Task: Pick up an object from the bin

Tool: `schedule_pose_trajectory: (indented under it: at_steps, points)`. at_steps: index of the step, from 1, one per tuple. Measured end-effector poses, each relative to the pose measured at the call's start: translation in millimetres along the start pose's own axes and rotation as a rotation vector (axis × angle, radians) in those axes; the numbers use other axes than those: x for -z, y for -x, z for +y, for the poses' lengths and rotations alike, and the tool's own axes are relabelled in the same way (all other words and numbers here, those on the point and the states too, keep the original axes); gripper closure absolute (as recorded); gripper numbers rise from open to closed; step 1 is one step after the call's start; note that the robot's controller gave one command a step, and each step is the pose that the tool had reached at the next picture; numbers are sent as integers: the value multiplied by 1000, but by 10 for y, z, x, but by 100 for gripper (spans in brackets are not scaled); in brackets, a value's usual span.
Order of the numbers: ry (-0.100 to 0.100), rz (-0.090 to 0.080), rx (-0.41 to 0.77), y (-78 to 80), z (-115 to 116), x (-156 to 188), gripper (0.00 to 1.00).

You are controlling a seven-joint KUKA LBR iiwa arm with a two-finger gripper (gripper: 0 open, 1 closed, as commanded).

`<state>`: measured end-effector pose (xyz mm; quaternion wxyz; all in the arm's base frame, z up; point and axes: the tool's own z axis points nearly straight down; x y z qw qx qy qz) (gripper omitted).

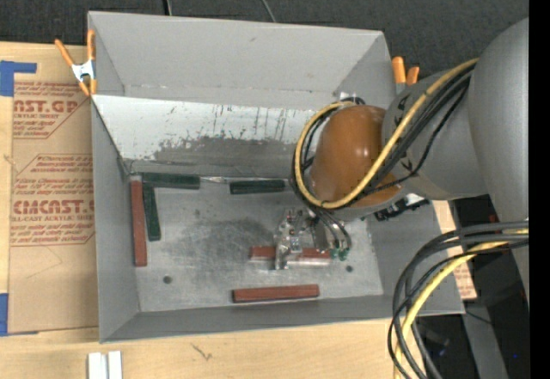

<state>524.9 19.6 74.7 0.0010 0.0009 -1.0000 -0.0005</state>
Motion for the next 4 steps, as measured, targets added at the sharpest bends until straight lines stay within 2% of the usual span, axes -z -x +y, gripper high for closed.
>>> schedule_pose_trajectory:
  at_steps: [1,2,3,4]
  points:
    - [0,0,0,0,0,0,100]
    - [0,-3,-38,-57,-198,1192,100]
    - [0,-3,-38,-57,-199,1192,100]
    - [-2,-11,200,138,-286,2673,100]
